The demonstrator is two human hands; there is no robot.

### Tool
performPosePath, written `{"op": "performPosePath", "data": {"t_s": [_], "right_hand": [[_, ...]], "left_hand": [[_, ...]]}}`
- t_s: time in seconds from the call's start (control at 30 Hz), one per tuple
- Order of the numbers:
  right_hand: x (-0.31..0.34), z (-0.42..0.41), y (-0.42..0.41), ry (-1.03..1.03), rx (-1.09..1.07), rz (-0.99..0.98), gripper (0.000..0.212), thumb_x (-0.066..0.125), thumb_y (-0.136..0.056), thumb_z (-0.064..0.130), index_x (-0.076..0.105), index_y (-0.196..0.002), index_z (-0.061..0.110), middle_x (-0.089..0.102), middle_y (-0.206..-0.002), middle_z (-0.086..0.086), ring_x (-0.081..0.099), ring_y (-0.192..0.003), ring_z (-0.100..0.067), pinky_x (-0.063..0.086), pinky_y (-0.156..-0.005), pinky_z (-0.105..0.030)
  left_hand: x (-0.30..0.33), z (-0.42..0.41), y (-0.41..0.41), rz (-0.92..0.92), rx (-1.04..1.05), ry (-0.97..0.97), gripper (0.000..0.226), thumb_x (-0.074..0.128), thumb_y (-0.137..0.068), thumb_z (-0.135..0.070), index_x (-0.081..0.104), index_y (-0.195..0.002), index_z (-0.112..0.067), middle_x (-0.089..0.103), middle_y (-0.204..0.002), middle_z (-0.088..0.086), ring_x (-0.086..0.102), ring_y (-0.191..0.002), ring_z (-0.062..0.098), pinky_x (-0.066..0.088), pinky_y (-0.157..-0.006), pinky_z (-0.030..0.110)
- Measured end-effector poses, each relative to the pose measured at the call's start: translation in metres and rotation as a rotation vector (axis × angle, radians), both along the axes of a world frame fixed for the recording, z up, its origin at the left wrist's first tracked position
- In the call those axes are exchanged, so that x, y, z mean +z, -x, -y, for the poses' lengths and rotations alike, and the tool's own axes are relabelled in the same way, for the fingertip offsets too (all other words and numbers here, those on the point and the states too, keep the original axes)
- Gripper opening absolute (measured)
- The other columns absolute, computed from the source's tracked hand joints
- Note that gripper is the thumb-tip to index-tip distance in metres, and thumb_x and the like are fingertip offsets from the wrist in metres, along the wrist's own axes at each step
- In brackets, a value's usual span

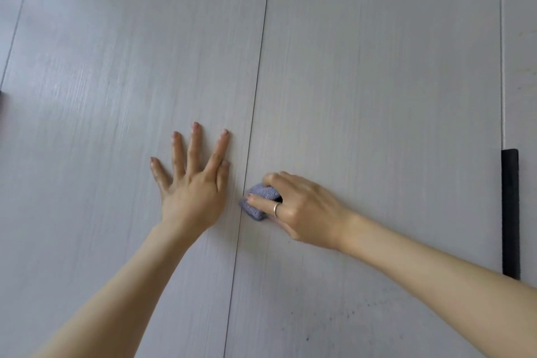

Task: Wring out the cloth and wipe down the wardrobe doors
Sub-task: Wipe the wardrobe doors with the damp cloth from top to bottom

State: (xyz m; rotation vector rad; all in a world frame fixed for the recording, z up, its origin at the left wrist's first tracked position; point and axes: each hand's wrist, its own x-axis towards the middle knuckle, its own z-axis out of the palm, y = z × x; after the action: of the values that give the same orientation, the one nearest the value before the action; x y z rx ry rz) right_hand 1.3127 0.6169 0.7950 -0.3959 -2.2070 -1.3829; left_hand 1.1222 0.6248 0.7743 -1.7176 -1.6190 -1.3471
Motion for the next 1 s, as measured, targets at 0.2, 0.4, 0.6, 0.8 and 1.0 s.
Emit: {"op": "performPosePath", "data": {"t_s": [0.2, 0.4, 0.6, 0.8, 1.0], "right_hand": [[0.069, 0.010, 0.010, 0.033, -0.006, -0.574, 0.030, 0.062, -0.079, 0.003, 0.069, -0.108, 0.007, 0.052, -0.097, -0.023, 0.058, -0.083, -0.038, 0.053, -0.063, -0.038], [-0.062, 0.001, -0.001, 0.077, 0.055, -0.165, 0.030, 0.057, -0.078, 0.001, 0.069, -0.105, 0.007, 0.045, -0.093, -0.010, 0.048, -0.075, -0.024, 0.047, -0.057, -0.032], [-0.017, 0.005, -0.035, 0.024, -0.027, -0.135, 0.037, 0.073, -0.068, -0.005, 0.070, -0.103, 0.006, 0.058, -0.086, -0.018, 0.058, -0.071, -0.031, 0.051, -0.055, -0.033], [0.005, 0.004, -0.047, -0.065, 0.072, -0.633, 0.028, 0.051, -0.090, 0.018, 0.066, -0.108, 0.004, 0.052, -0.094, -0.013, 0.060, -0.085, -0.034, 0.051, -0.073, -0.033], [-0.083, 0.010, -0.075, -0.024, -0.127, 0.030, 0.028, 0.050, -0.093, 0.017, 0.065, -0.115, 0.020, 0.052, -0.110, -0.008, 0.054, -0.084, -0.023, 0.044, -0.073, -0.030]], "left_hand": [[-0.003, 0.003, -0.001, 0.015, -0.014, 0.040, 0.049, 0.008, -0.099, -0.045, -0.019, -0.138, -0.054, -0.029, -0.153, -0.008, -0.028, -0.140, 0.022, -0.013, -0.111, 0.058], [-0.014, 0.004, -0.005, 0.051, -0.013, 0.069, 0.049, 0.010, -0.099, -0.044, -0.018, -0.139, -0.053, -0.029, -0.153, -0.007, -0.028, -0.140, 0.023, -0.013, -0.110, 0.059], [-0.018, 0.006, -0.009, 0.065, -0.026, 0.102, 0.049, 0.009, -0.100, -0.043, -0.018, -0.140, -0.051, -0.031, -0.152, -0.006, -0.029, -0.140, 0.023, -0.014, -0.110, 0.059], [-0.025, 0.005, -0.012, 0.083, -0.015, 0.085, 0.050, 0.008, -0.099, -0.043, -0.020, -0.140, -0.049, -0.033, -0.152, -0.006, -0.031, -0.139, 0.023, -0.014, -0.111, 0.057], [-0.034, 0.005, -0.021, 0.129, -0.021, 0.054, 0.052, 0.008, -0.099, -0.041, -0.019, -0.142, -0.044, -0.029, -0.153, -0.004, -0.030, -0.139, 0.024, -0.016, -0.110, 0.059]]}}
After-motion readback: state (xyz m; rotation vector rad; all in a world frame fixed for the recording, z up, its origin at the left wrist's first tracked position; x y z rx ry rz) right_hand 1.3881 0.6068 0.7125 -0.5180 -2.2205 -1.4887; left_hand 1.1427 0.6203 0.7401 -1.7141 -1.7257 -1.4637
